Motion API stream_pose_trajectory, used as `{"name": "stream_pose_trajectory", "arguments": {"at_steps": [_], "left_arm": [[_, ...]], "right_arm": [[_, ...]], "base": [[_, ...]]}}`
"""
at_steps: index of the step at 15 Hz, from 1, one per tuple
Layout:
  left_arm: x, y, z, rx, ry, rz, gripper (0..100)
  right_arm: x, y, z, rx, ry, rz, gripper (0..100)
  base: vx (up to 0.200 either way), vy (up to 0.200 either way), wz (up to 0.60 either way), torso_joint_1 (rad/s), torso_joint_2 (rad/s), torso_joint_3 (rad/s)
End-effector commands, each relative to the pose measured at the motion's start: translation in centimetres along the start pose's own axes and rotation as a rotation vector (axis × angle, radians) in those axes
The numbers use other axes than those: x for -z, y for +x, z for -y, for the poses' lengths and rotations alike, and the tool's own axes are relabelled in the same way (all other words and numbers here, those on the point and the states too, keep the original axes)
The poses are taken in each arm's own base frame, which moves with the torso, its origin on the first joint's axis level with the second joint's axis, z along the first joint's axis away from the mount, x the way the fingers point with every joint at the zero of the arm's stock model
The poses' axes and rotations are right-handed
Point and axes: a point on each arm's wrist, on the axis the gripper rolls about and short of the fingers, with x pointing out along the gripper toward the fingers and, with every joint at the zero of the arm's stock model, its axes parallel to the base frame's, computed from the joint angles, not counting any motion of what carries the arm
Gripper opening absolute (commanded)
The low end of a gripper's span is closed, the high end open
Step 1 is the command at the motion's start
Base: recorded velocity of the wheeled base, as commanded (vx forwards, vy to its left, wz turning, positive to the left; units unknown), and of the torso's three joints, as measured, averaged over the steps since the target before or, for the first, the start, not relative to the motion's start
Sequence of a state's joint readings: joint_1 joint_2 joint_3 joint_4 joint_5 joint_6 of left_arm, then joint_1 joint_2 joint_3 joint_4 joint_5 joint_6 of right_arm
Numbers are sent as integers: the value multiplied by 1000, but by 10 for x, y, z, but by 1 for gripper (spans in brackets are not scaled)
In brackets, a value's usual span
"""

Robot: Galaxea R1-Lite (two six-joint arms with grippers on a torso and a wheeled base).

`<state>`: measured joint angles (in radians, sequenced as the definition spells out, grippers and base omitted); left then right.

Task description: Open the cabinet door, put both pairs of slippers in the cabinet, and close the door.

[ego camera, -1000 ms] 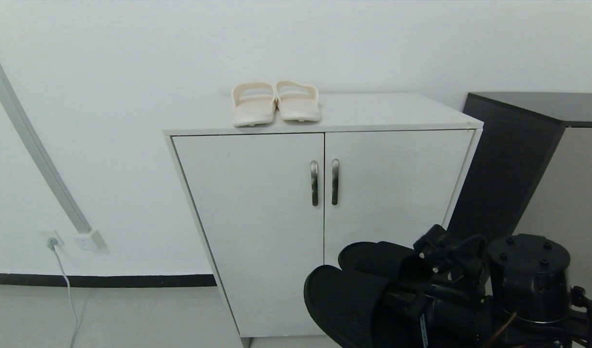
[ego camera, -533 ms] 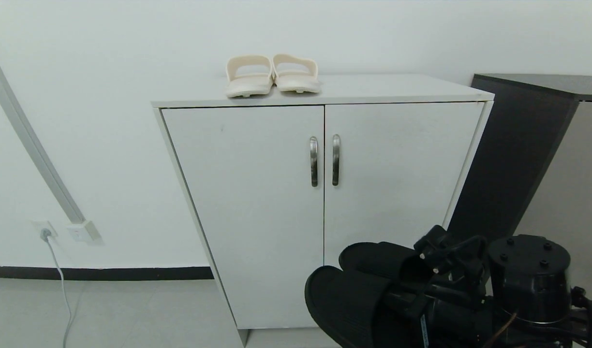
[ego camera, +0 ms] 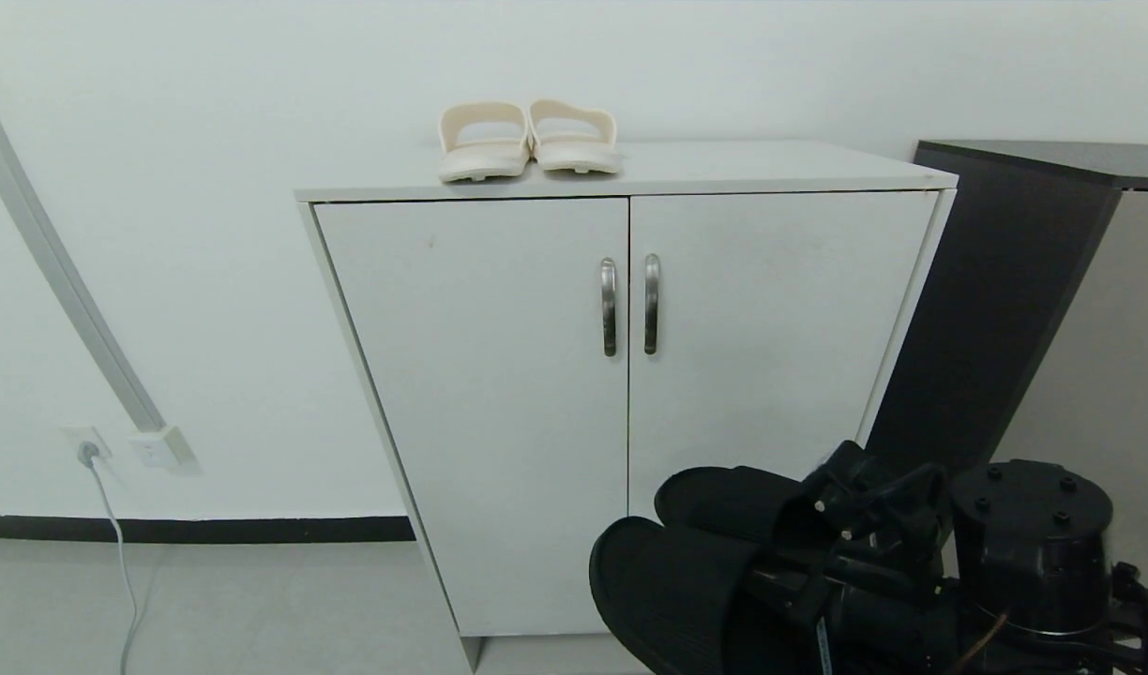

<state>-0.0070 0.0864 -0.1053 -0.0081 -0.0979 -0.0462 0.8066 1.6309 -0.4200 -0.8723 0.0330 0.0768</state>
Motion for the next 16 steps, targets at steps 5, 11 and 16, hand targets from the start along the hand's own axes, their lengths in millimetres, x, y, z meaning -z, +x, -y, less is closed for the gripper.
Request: {"name": "stream_pose_trajectory", "arguments": {"at_steps": [5, 11, 16], "left_arm": [[-44, 46, 4, 276, -28, -198, 100], [-59, 118, 5, 393, -70, -245, 100], [-76, 159, 27, 557, -131, -205, 100]], "right_arm": [[5, 2, 0, -6, -1, -21, 0], [6, 5, 0, -6, 5, -16, 0], [8, 7, 1, -3, 3, -10, 0]], "base": [[0, 0, 0, 0, 0, 0], [0, 0, 0, 0, 0, 0], [0, 0, 0, 0, 0, 0]]}}
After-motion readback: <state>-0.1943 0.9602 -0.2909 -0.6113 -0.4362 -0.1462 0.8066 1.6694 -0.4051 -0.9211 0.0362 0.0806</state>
